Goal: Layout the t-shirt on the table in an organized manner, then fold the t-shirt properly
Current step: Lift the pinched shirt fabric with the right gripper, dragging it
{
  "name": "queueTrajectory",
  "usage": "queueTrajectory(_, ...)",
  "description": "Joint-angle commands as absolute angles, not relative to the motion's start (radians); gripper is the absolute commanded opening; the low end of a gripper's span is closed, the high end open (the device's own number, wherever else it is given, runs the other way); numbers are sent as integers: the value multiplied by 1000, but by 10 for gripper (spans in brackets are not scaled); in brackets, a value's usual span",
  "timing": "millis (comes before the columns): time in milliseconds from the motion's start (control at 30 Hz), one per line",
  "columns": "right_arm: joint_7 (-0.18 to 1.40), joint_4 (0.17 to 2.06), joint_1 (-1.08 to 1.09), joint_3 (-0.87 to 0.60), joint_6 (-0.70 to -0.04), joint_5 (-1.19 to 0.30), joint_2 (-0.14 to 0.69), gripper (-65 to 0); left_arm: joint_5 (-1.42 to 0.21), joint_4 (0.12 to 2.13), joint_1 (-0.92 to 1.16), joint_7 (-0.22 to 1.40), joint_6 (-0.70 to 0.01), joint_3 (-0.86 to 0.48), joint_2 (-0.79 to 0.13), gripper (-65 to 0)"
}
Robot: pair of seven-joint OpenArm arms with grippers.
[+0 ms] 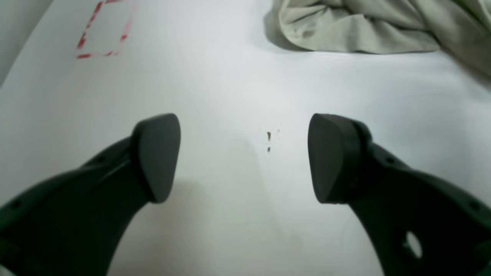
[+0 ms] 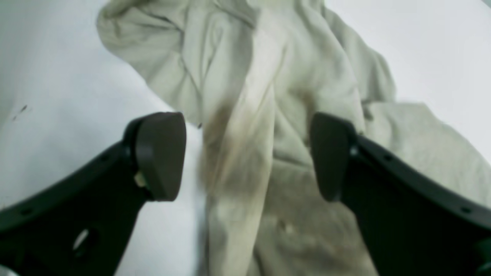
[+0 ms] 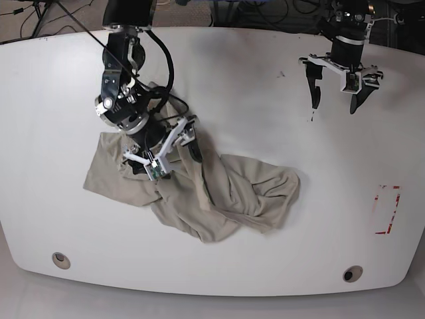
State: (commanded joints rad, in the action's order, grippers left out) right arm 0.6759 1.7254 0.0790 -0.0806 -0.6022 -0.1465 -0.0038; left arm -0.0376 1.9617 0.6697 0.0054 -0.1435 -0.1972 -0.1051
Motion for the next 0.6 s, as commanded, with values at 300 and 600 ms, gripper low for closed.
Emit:
queueTrajectory(300, 641, 1386, 300, -58, -602, -147, -7, -165, -38, 1962, 670, 5, -143, -199, -105, -156)
queueTrajectory(600, 503, 1165, 386, -12, -602, -147, -7, -168, -38, 1962, 670, 5, -143, -199, -105, -156)
